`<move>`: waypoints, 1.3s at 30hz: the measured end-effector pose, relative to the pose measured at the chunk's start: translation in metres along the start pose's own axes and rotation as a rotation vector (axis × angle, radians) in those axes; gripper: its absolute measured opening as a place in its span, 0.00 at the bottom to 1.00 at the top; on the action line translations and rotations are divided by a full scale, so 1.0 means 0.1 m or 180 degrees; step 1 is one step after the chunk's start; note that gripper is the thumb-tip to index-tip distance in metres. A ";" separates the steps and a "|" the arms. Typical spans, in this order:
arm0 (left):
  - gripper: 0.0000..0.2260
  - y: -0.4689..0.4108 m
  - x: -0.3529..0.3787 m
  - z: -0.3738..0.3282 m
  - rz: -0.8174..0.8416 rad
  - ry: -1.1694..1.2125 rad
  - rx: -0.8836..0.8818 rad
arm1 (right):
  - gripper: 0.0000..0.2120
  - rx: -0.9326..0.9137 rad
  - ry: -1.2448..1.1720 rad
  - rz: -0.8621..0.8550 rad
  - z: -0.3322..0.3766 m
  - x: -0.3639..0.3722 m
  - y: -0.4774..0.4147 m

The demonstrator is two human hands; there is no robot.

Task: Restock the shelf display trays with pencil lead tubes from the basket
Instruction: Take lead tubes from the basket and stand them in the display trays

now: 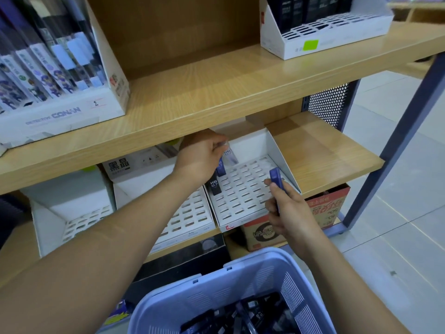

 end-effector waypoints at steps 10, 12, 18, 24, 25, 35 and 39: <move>0.08 -0.10 0.15 0.09 0.0270 -0.0109 0.0161 | 0.13 0.0105 -0.0236 0.0143 -0.05 -0.01 -0.03; 0.08 -0.13 0.16 0.14 0.0249 -0.0116 0.0082 | 0.14 0.0108 -0.0253 0.0161 -0.05 -0.02 -0.03; 0.08 -0.19 0.17 0.17 0.0249 -0.0171 0.0037 | 0.14 0.0070 -0.0205 0.0155 -0.07 -0.03 -0.05; 0.09 -0.22 0.22 0.15 0.0222 -0.0179 0.0089 | 0.14 0.0040 -0.0048 0.0139 -0.06 -0.02 -0.04; 0.08 -0.24 0.22 0.15 0.0169 -0.0148 0.0051 | 0.14 0.0029 -0.0011 0.0131 -0.06 -0.02 -0.04; 0.09 -0.14 0.26 0.09 0.0107 -0.0461 0.0191 | 0.14 0.0015 -0.0010 0.0170 -0.08 -0.02 -0.06; 0.10 0.10 0.20 -0.15 0.0129 0.0453 -0.0060 | 0.13 0.0083 -0.0257 0.0404 -0.06 0.03 -0.03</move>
Point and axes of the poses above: each hand's wrist, its own y-axis away from the middle knuckle, its own x-axis out of the palm, z = x × y, the point moved 8 cm from there along -y, towards the middle knuckle, and after that the axes turned 10 degrees about x, right-handed, at the moved point
